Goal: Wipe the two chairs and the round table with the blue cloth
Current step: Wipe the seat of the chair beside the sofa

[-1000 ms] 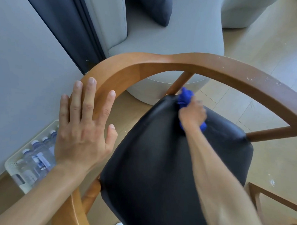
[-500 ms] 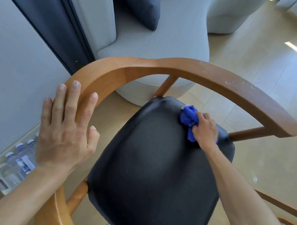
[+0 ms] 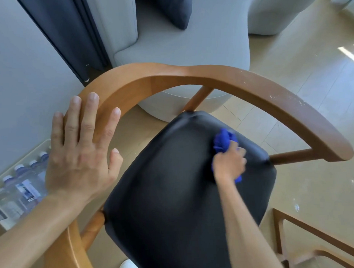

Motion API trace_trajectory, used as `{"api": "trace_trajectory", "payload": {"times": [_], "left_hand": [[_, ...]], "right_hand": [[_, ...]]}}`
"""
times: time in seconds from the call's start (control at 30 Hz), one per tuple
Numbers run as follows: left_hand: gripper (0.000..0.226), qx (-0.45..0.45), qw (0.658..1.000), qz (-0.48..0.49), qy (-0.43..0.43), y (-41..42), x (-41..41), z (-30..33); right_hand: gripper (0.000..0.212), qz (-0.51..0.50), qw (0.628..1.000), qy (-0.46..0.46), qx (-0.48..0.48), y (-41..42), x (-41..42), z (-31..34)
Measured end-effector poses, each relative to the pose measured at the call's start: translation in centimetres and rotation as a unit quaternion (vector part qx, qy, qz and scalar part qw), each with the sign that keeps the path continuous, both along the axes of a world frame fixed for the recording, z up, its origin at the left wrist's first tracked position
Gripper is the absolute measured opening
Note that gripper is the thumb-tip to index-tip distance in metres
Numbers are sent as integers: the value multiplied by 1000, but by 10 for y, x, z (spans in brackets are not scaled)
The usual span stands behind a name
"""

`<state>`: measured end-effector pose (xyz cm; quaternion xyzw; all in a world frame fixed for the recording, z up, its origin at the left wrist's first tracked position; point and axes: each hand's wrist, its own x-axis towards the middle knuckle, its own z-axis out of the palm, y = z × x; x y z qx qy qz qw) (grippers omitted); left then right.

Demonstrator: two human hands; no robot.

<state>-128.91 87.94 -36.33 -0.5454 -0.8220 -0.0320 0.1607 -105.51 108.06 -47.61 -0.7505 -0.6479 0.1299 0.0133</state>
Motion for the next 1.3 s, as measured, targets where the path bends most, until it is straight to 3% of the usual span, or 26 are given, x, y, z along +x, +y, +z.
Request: {"api": "trace_trajectory", "payload": {"times": [0.1,0.17,0.27,0.37,0.47,0.57,0.7,0.8,0.93,1.03,1.13,1.2,1.3], "left_hand": [[72,8,1000,-2,4,0,0,0],[72,14,1000,-4,7,0,0,0],[70,21,1000,-14,11,-1,-2,-3],[69,37,999,-22,14,-1,-6,-9],[70,37,999,-27,-11,0,-11,-15],[72,19,999,-27,-1,-1,-17,-20],[71,8,1000,-25,2,-2,-19,-24],[71,-3,1000,-22,-23,-2,-21,-26],[72,-7,1000,-30,0,-3,-23,-30],[73,0,1000,-20,-6,-3,-21,-28],[72,23,999,-20,-9,-1,-14,-18],[72,24,1000,-17,1,-2,-8,-12],[74,3,1000,-7,6,-1,-2,-3]], "right_hand": [[35,168,985,3,-24,-61,-64,2],[31,294,954,48,-20,-121,-86,5],[25,505,860,52,-49,-195,-75,1],[25,607,793,46,-15,-190,-46,-9],[27,590,806,40,34,-123,-9,-2],[32,470,881,22,44,-54,51,2],[45,228,973,-8,41,-3,154,0],[45,79,995,24,54,-9,184,-3],[44,20,996,71,54,-53,172,1],[48,66,994,86,27,-128,149,7],[46,231,964,118,-62,-221,105,12],[40,374,912,106,-130,-262,81,10],[38,568,807,53,-152,-258,69,12]]}}
